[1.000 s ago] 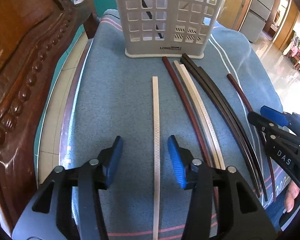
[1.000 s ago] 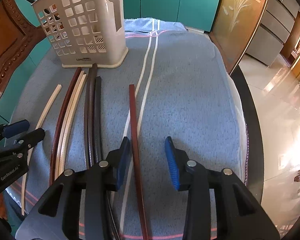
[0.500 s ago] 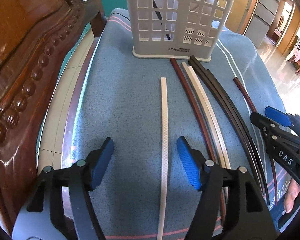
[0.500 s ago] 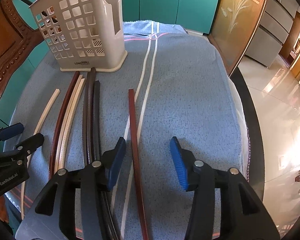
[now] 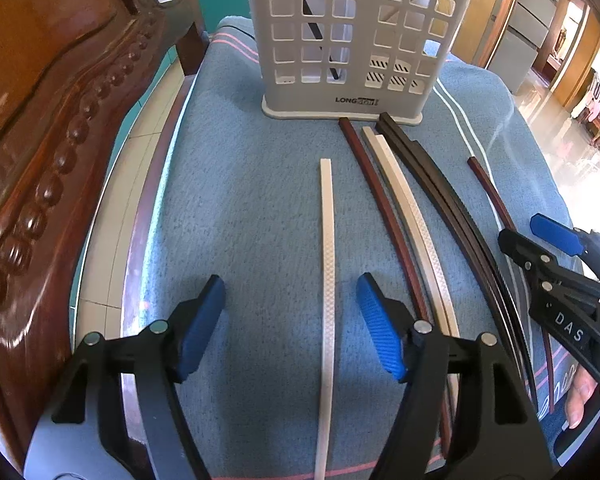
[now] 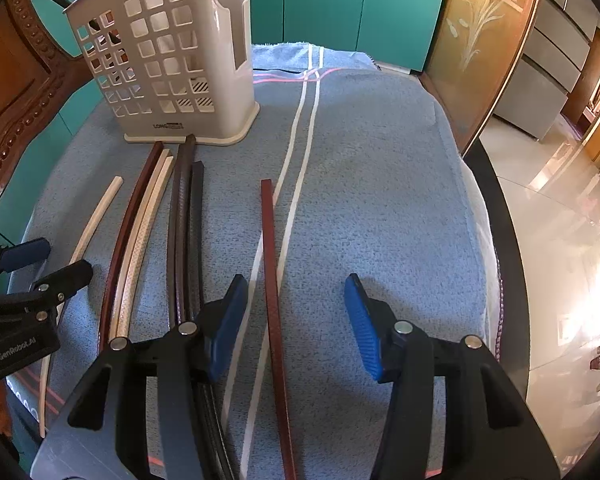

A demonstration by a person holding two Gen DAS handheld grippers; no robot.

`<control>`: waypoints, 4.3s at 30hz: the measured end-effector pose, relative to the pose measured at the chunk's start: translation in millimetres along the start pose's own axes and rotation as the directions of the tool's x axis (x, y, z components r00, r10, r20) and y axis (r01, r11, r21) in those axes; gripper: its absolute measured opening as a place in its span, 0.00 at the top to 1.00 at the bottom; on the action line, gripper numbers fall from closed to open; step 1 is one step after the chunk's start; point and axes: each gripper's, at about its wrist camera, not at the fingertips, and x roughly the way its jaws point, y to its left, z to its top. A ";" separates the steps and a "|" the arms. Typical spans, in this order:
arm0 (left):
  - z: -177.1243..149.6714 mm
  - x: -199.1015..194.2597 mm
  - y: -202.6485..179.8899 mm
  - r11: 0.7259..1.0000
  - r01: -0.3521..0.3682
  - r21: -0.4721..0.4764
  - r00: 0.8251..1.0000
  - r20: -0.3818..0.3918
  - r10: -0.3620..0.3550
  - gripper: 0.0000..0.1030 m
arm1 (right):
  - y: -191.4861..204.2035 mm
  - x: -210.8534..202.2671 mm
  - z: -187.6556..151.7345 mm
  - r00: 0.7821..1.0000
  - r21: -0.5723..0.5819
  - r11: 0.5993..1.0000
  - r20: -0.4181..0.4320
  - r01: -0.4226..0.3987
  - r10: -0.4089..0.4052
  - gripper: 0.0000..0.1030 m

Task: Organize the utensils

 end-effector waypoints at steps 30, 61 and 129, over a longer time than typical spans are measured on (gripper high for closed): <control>24.2 -85.3 -15.1 0.998 0.064 0.014 0.975 0.215 -0.065 0.94 | -21.3 -76.3 20.7 0.977 0.039 0.993 0.190 -0.108 0.099 0.94; 182.4 -204.5 18.6 0.968 0.134 -0.212 0.723 0.689 0.051 0.94 | 1.7 -154.0 168.6 0.751 0.051 0.965 0.638 -0.259 0.168 0.94; -60.7 -59.0 -28.5 0.978 0.206 0.036 0.974 0.091 -0.209 0.84 | 7.1 -14.3 -18.1 0.982 0.110 0.980 -0.070 -0.168 0.176 0.97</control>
